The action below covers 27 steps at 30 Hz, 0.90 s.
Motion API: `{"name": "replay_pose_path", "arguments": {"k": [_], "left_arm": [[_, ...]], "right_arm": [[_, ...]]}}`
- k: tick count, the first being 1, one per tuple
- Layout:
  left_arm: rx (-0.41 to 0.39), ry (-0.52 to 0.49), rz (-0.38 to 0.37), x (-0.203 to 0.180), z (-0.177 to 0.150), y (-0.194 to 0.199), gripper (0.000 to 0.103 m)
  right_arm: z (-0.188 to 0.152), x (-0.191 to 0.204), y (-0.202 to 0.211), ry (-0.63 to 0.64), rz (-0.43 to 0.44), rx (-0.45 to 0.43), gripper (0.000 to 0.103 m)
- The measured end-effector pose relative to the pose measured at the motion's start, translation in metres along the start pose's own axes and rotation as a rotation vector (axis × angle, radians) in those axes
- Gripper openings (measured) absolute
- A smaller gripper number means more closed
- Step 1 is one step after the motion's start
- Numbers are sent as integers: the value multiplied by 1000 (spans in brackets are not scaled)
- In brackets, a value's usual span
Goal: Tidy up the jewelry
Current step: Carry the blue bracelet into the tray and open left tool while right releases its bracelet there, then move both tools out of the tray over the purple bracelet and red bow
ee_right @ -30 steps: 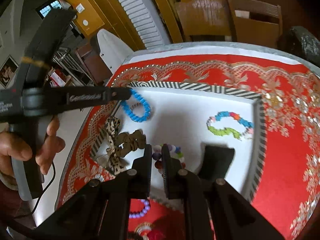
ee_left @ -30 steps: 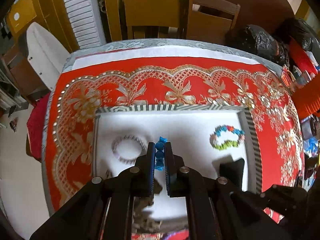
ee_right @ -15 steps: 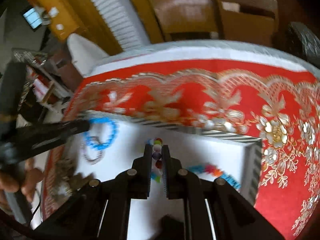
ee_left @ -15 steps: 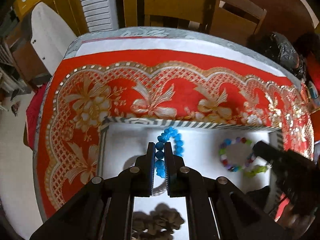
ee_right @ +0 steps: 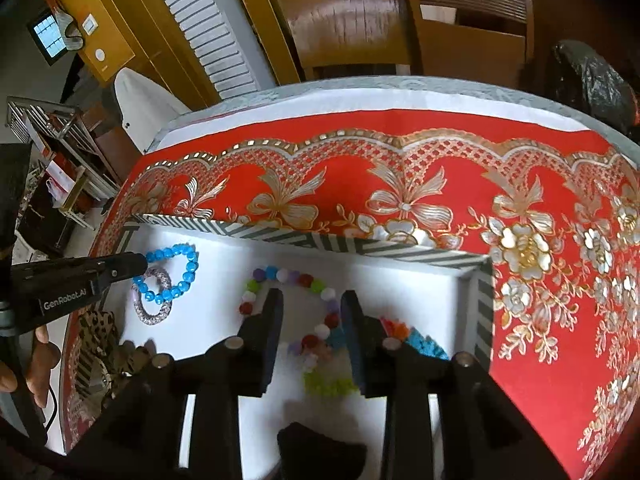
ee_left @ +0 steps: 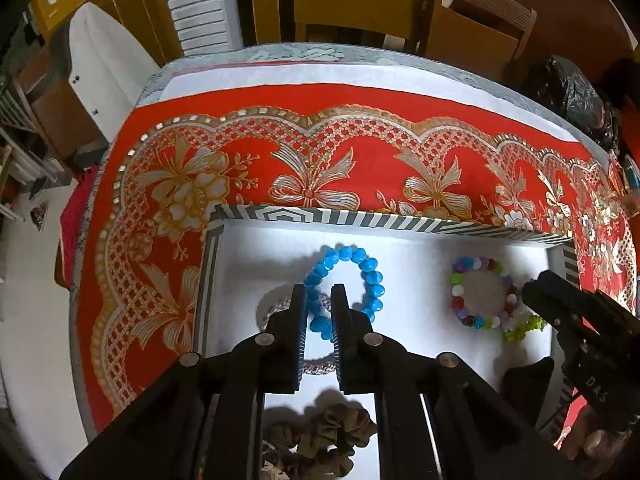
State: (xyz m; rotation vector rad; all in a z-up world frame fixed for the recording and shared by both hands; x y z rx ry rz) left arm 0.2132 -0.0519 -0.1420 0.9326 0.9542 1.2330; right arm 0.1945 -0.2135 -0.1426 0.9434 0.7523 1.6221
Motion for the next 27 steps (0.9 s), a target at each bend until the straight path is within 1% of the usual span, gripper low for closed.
{"name": "replay_pose_path", "arguments": {"k": [5, 10, 12, 14, 16, 18, 23, 27], "left_arm": [[-30, -14, 15, -3, 0, 11, 0], [-71, -18, 32, -4, -4, 29, 0], [-100, -22, 45, -4, -7, 43, 0], [-121, -28, 44, -7, -12, 53, 0], [-137, -26, 35, -9, -21, 67, 0], [-150, -21, 37, -9, -31, 78, 0], [-168, -32, 51, -16, -68, 100, 0], [-142, -7, 26, -23, -102, 108, 0]], "right_arm": [[-4, 3, 14, 9, -23, -23, 33], [-7, 9, 41, -2, -45, -77, 42], [-9, 11, 52, -7, -52, -90, 45], [-13, 15, 67, -4, -60, -100, 46], [-18, 18, 82, -9, -54, -110, 48], [-26, 20, 96, -14, -56, -118, 52], [-56, 26, 131, -13, -72, -134, 54], [-80, 29, 150, -10, -84, -130, 54]]}}
Point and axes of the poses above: each gripper's, at about its wrist camera, not at the fingertips, and y roughly against the way its jaws point, x to its left, z to its top, the point moved 10 cm from there along -y, roughly the way its jaws point, and after that the axes turned 3 degrees about y, right-handed, at the moved point
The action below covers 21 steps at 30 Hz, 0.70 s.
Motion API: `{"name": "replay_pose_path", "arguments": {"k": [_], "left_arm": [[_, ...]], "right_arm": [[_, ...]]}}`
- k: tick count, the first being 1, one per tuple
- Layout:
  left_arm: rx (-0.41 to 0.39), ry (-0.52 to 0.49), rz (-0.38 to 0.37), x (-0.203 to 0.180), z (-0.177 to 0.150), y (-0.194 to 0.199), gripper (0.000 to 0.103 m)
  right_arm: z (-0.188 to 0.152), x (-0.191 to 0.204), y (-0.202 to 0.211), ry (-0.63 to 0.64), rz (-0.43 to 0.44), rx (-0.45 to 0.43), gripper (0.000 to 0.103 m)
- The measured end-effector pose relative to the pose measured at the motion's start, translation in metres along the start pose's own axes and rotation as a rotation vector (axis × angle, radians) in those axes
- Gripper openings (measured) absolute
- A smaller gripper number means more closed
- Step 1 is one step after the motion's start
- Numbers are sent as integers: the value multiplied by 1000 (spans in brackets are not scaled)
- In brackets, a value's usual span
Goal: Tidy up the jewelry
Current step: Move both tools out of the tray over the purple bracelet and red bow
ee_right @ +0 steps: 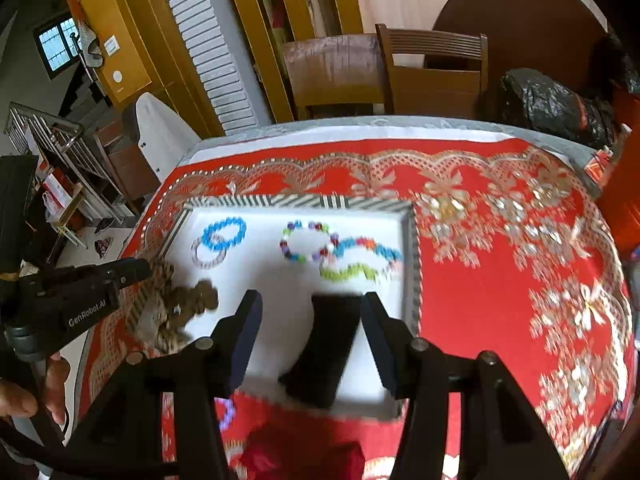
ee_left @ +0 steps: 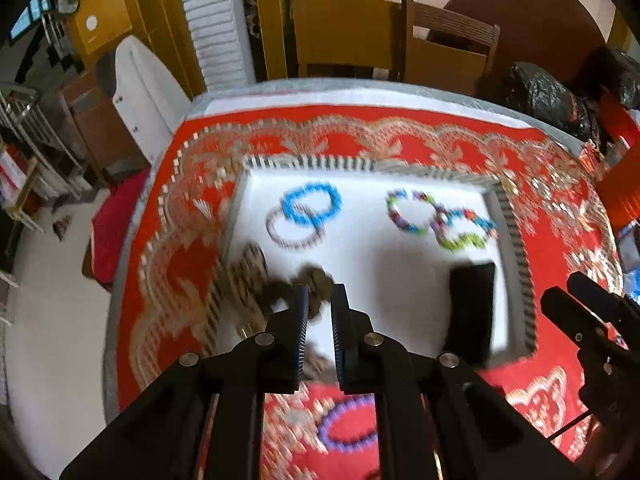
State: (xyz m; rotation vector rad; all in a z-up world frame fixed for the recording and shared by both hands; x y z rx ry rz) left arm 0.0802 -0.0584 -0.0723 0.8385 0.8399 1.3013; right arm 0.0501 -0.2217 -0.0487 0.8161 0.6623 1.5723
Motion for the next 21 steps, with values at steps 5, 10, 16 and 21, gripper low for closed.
{"name": "replay_pose_path", "arguments": {"k": [5, 10, 16, 21], "left_arm": [[-5, -1, -9, -13, -26, 16, 0], [-18, -4, -9, -20, -45, 31, 0], [-31, -12, 8, -23, -67, 41, 0], [-26, -10, 9, -28, -82, 46, 0]], "right_arm": [[-24, -2, 22, -18, -6, 0, 55], [-45, -4, 41, 6, -20, 5, 56], [-66, -5, 57, 19, -19, 13, 58], [-78, -8, 65, 24, -19, 20, 58]]}}
Point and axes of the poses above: each gripper's, at about its wrist camera, not at the fingertips, and y roughly against the way its jaws point, x to its left, z to its top, the point moved 10 cm from there along -y, roughly the way its jaws point, and after that the axes turned 3 degrees about y, right-handed, at the moved point
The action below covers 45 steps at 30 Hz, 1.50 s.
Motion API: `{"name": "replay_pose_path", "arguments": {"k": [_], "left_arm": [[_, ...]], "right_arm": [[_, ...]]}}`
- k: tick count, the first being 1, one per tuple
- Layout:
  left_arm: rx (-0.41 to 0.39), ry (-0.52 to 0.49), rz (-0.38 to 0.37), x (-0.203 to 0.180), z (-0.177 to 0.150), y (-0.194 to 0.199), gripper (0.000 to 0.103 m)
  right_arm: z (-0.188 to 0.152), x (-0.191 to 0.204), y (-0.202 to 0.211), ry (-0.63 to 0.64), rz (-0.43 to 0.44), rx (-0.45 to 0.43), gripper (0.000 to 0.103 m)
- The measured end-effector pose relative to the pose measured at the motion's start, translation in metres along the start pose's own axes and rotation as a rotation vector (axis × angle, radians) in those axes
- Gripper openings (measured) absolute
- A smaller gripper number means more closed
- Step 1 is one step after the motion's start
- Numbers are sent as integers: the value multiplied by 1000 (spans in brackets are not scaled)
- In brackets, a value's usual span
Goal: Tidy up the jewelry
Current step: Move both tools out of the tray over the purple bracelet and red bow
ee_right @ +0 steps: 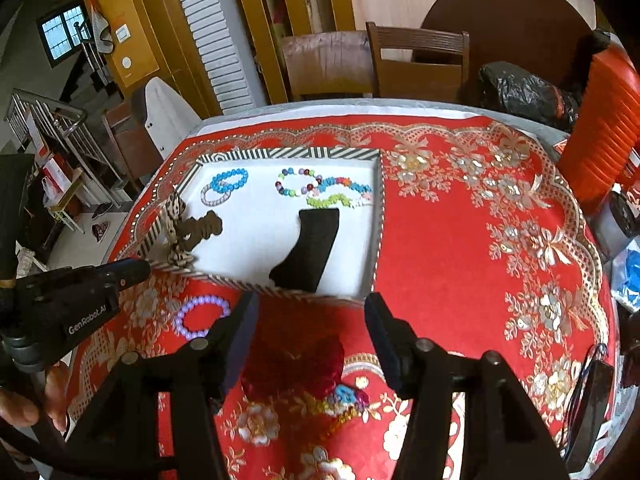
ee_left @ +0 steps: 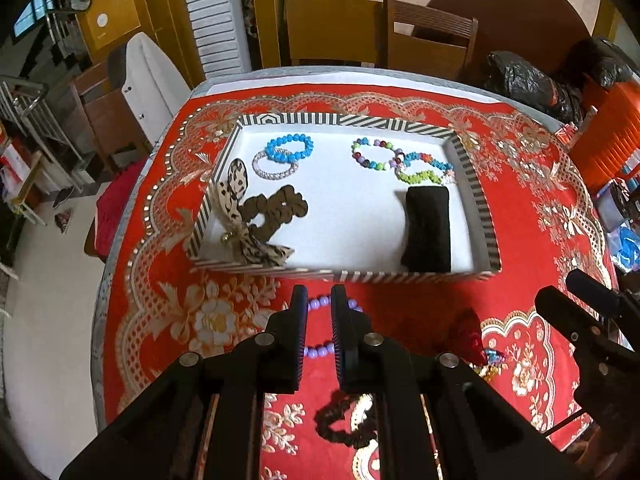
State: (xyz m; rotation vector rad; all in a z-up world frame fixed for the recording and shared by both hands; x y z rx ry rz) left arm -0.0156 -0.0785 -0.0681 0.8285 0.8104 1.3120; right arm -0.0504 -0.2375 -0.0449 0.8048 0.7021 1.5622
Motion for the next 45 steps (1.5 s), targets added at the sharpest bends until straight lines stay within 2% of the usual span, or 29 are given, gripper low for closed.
{"name": "replay_pose_path", "arguments": {"k": [45], "left_arm": [[-3, -26, 7, -12, -34, 13, 0]], "right_arm": [[-30, -17, 20, -4, -12, 17, 60]]}}
Point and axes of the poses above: each gripper's, at about its wrist camera, not at the fingertips, and y roughly against the way its jaws point, x to its left, z to its top, the point moved 10 cm from there along -y, roughly the way its jaws point, and after that the axes turned 3 degrees about y, right-handed, at the moved point
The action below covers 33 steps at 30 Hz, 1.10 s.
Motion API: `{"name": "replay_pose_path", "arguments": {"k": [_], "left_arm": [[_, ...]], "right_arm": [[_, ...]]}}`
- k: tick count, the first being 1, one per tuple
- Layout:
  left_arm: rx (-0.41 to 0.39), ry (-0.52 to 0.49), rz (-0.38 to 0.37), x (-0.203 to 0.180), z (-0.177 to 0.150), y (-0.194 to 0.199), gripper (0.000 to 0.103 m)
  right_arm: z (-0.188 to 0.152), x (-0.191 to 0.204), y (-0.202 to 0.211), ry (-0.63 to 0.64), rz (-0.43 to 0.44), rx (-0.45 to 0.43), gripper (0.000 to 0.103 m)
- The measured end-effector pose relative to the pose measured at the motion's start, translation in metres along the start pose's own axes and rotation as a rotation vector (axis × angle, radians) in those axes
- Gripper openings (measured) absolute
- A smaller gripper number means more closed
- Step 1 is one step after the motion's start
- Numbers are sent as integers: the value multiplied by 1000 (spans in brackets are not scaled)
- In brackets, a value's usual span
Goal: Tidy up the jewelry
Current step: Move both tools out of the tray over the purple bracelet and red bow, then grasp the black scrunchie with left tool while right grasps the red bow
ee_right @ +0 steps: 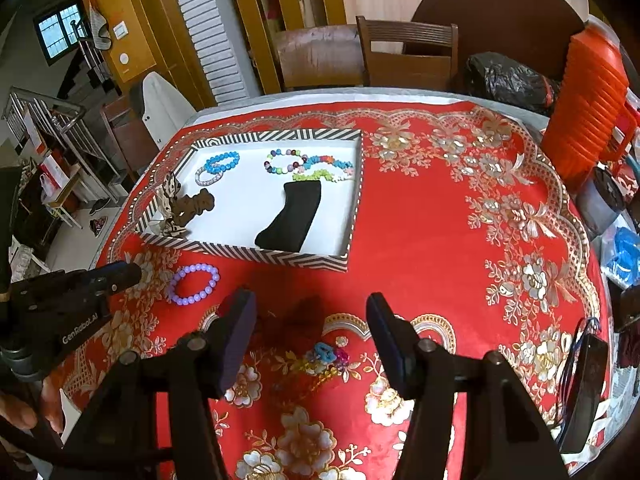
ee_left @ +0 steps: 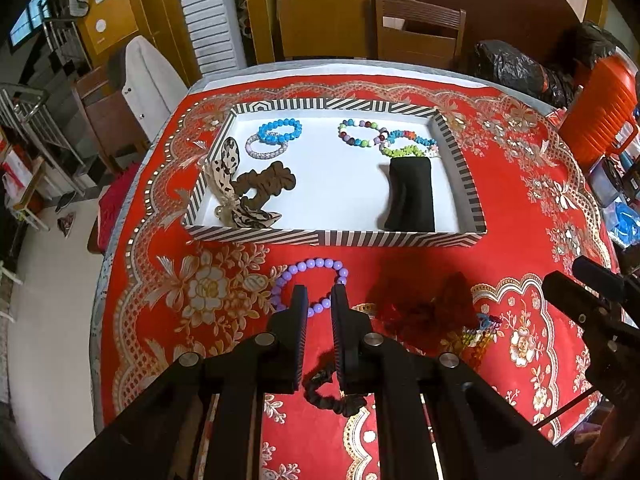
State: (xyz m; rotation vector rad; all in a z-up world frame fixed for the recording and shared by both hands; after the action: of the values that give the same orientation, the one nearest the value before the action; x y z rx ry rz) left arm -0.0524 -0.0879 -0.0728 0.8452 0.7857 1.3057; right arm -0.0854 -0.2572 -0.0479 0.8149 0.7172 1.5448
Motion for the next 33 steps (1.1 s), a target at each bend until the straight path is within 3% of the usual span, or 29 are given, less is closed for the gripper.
{"name": "replay_pose_path", "arguments": {"k": [18, 26, 33], "left_arm": [[16, 1, -7, 3, -13, -1, 0], [52, 17, -8, 17, -23, -7, 0], [139, 66, -97, 28, -51, -23, 0]], "right_arm": [[-11, 1, 1, -2, 3, 13, 60], [-19, -24, -4, -15, -30, 42, 61], [-36, -39, -16, -53, -27, 85, 61]]}}
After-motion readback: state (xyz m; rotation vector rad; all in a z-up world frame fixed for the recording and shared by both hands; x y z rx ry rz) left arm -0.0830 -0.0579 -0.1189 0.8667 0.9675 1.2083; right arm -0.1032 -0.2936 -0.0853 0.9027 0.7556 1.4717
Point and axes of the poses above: each gripper's, at about its wrist camera, not at the fingertips, and y roughly against the way its jaws point, x to its left, z to its top, the point moved 10 cm from there along -y, roughly the way its jaws point, and after that the axes turned 3 degrees about y, right-handed, at the moved point
